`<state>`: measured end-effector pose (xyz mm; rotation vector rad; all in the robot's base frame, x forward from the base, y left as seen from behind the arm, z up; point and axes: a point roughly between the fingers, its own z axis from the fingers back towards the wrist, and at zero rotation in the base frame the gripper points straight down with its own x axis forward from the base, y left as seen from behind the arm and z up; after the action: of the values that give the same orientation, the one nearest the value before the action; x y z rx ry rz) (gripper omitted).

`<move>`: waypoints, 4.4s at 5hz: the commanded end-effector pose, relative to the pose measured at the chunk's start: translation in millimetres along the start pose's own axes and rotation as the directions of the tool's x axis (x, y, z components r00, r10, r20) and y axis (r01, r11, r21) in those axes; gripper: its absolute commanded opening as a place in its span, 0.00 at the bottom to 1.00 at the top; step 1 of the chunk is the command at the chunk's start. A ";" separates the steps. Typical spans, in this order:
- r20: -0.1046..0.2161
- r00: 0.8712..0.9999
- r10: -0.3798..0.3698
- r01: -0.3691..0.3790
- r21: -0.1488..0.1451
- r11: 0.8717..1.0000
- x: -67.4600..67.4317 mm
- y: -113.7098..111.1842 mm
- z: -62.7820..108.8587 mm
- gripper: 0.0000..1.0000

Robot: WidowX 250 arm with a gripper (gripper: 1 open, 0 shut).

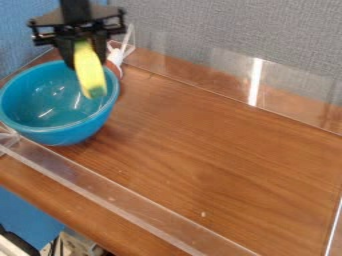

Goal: Put the yellow object in the blue bowl

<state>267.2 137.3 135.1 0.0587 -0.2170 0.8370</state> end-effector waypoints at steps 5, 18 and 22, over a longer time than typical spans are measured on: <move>0.088 0.977 0.196 -0.202 0.057 0.978 48.9 25.6 43.0 0.00; 0.137 0.971 0.194 -0.216 0.171 0.961 39.7 8.7 8.7 1.00; 0.173 0.968 0.181 -0.216 0.214 0.953 33.2 10.5 41.5 1.00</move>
<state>268.0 164.4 152.9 0.3372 -0.1675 1.0554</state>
